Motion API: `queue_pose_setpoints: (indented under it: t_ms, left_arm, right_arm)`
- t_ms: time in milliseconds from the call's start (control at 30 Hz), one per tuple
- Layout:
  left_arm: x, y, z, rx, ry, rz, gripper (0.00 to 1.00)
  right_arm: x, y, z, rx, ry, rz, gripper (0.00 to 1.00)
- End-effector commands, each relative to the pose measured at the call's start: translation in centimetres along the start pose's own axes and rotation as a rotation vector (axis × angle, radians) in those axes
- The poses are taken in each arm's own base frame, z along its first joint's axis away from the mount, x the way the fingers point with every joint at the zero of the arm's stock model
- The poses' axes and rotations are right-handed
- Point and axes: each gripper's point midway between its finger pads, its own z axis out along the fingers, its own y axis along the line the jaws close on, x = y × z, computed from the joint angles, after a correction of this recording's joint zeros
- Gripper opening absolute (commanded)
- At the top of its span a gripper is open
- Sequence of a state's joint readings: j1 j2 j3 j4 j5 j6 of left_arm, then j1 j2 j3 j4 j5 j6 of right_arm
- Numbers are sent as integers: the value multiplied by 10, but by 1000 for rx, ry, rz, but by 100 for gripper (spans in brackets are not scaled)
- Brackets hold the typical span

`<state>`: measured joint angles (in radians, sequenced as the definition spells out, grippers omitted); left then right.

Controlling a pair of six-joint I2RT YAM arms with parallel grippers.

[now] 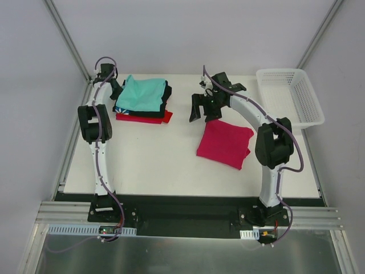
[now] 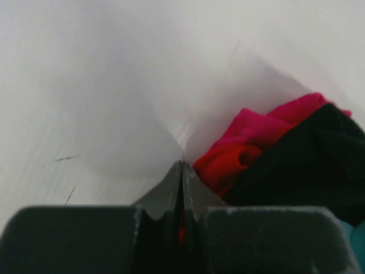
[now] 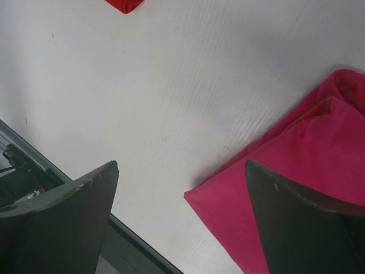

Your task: Fold and stack the t-shirts

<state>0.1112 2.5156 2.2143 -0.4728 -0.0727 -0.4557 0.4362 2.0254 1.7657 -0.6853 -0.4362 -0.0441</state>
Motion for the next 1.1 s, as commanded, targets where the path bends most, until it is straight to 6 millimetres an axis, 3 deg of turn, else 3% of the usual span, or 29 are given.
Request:
queue_pose_setpoints:
  t_ms: [0, 233, 267, 300, 367, 400, 467, 533, 733, 833, 933, 1033, 1067]
  left_arm:
    - [13, -31, -14, 160, 122, -135, 0]
    - [54, -53, -33, 270, 308, -217, 0]
    - [55, -59, -44, 284, 317, -218, 0]
    - [70, -59, -46, 277, 353, -215, 0]
    - [74, -64, -62, 284, 352, -194, 0]
    - [87, -62, -63, 265, 373, -182, 0]
    - [91, -67, -77, 273, 373, -165, 0]
    - [112, -70, -82, 267, 411, -137, 0]
    - [151, -70, -116, 258, 465, -81, 0]
    - [154, -64, -136, 242, 440, -55, 0]
    - [135, -59, -156, 229, 356, -24, 0]
    - [97, -63, -189, 241, 227, 4, 0]
    - [86, -66, -199, 243, 195, 10, 0]
  right_arm:
    - [-7, 19, -25, -47, -47, -28, 96]
    - [-13, 29, -43, -61, -80, -21, 96]
    - [-13, 30, -44, -64, -80, -17, 96]
    - [-14, 33, -46, -71, -84, -19, 96]
    - [-12, 35, -48, -72, -84, -14, 96]
    - [-10, 34, -49, -72, -82, -12, 96]
    - [-6, 35, -50, -74, -77, -7, 96]
    - [-3, 36, -52, -79, -74, -5, 96]
    - [8, 33, -57, -45, -64, 31, 96]
    - [5, 28, -60, -16, -76, 21, 96]
    - [-9, 20, -63, 8, -108, 22, 96]
    - [-24, 5, -61, 24, -114, 19, 96]
    - [-36, 9, -67, 22, -135, 4, 96]
